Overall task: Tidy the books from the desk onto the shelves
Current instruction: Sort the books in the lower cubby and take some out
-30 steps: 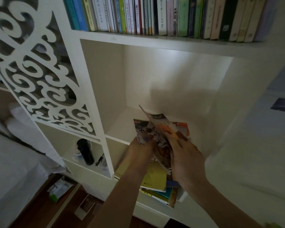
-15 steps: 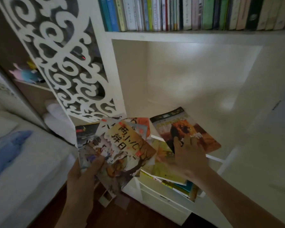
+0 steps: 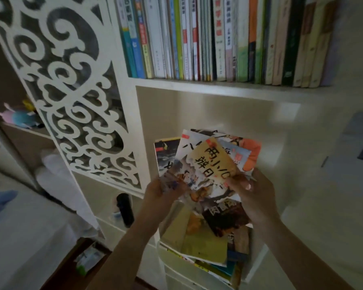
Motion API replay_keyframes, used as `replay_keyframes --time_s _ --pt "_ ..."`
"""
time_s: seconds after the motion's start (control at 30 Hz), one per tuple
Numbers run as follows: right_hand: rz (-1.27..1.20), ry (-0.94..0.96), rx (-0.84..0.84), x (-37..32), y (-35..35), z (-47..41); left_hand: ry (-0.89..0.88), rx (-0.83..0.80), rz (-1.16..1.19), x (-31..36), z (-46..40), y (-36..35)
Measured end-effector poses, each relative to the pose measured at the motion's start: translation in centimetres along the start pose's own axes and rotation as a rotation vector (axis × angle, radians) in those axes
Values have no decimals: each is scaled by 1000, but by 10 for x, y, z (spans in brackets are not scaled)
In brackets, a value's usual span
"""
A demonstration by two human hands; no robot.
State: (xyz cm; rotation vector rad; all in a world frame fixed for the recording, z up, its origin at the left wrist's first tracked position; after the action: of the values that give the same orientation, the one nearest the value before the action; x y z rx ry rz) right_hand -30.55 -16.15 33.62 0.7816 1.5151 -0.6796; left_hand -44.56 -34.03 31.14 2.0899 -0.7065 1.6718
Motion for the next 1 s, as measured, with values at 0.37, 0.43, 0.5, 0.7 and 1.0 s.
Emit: replay_keyframes --time_s 0.37,0.43,0.5,0.7,1.0 --pt "-45 90 70 23 29 -47 19 -13 175 -34 -47 -46" --pt "-103 105 78 30 28 -50 12 -1 154 -40 -50 -48" --pt "-73 99 58 41 25 -52 7 -3 126 -44 -53 -51" --pt "12 59 37 63 16 -46 -94 -2 45 -41 -57 -61" --pt "126 234 73 52 3 -56 -142 6 -150 -48 -67 -56"
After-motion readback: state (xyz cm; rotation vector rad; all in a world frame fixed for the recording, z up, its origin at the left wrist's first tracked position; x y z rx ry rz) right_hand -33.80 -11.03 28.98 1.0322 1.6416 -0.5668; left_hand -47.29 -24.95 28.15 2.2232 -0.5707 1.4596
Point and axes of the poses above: each hand's wrist, its own z-axis away from the middle knuckle, its own y-axis out of the back of the hand, x = y × z, the point moved 1 cm from there along -z, towards the middle knuckle, and after that the axes turned 6 degrees about -y, right-handed, at the moved point
